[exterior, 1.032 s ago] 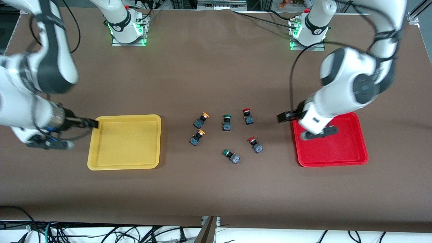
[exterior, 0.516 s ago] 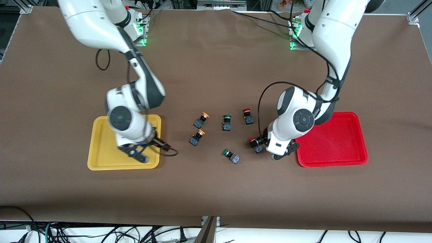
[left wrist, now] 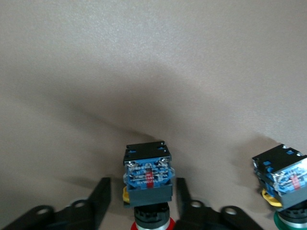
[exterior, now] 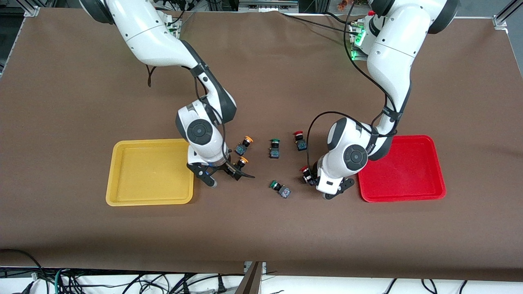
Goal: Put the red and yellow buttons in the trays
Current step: 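Grasp yellow and red buttons with the right and left grippers, then carry the buttons to the matching trays with both grippers and release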
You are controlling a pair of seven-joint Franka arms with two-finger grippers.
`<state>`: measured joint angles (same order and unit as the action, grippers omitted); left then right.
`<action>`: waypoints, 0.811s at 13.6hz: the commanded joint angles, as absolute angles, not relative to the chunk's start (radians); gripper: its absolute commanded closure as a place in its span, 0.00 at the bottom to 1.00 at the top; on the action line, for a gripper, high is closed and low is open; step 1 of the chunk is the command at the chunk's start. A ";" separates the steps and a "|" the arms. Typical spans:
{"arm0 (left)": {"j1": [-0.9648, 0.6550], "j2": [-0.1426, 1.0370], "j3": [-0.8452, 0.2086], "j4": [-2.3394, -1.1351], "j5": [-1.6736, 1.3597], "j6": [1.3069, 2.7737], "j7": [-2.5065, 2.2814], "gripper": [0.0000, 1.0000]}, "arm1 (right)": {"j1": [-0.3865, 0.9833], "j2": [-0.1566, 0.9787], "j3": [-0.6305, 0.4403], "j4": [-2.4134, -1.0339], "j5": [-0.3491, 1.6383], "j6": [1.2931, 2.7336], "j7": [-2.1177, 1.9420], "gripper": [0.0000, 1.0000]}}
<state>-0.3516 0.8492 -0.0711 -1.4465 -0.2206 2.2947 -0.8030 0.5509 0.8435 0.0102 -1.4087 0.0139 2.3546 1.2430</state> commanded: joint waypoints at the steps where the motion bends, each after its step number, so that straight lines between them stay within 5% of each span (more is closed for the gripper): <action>1: -0.341 0.816 -0.058 -1.428 -0.225 2.266 -0.813 0.97 | 0.575 0.887 -0.002 -1.350 0.018 2.359 1.272 0.00; 3: -0.293 0.725 -0.028 -1.422 -0.222 2.106 -0.805 0.97 | 0.587 0.906 -0.002 -1.350 0.017 2.390 1.272 0.04; 4: -0.260 0.675 -0.015 -1.422 -0.222 2.026 -0.805 0.97 | 0.591 0.914 -0.002 -1.350 0.015 2.399 1.270 0.24; 6: -0.171 0.605 0.003 -1.419 -0.221 1.924 -0.792 0.97 | 0.591 0.917 -0.002 -1.350 0.015 2.408 1.250 0.97; 11: 0.008 0.644 0.003 -1.456 -0.201 1.853 -0.237 0.98 | 0.476 0.815 -0.002 -1.336 0.032 2.220 0.972 1.00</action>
<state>-0.0117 0.6039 0.0143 -1.4238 -0.2179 1.8449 -0.3933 0.5588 0.8821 -0.0144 -1.3403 0.0136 2.3342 1.1222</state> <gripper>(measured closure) 0.599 0.595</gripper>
